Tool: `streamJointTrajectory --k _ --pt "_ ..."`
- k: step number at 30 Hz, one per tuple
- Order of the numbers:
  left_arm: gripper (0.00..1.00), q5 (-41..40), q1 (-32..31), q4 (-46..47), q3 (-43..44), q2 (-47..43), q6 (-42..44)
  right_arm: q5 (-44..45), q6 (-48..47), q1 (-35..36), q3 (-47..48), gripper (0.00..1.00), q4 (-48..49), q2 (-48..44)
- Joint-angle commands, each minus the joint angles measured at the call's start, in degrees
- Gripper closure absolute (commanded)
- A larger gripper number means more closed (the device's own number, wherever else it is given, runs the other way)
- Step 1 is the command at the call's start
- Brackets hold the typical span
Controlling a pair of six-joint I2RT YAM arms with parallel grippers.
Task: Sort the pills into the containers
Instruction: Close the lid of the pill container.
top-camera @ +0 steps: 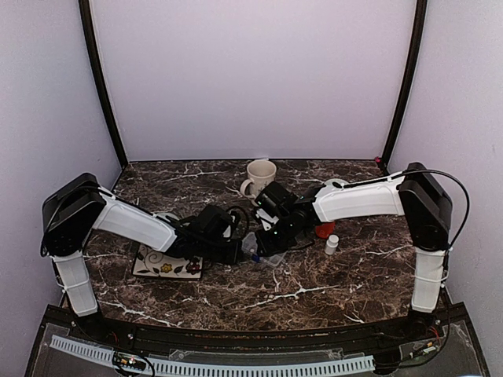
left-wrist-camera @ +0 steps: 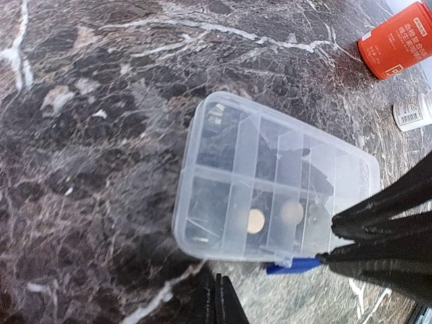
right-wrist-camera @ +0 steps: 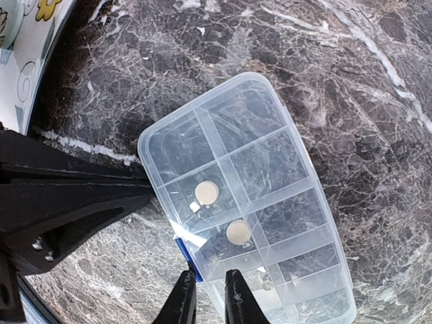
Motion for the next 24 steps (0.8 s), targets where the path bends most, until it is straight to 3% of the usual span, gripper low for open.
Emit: streamJointTrajectory --k 1,10,24 --pt "1.00 2.29 0.38 -0.96 -2.24 -5.05 0.15 0.28 0.60 0.65 -1.57 0.85 -0.04 1.87" --pt "1.00 8.82 -1.74 4.10 -2.65 -5.67 1.96 -0.12 0.75 0.65 -1.79 0.85 0.46 2.15" --pt "1.00 7.04 -4.02 4.66 -0.78 -0.84 1.32 -0.51 0.71 0.70 -1.62 0.85 0.52 1.87"
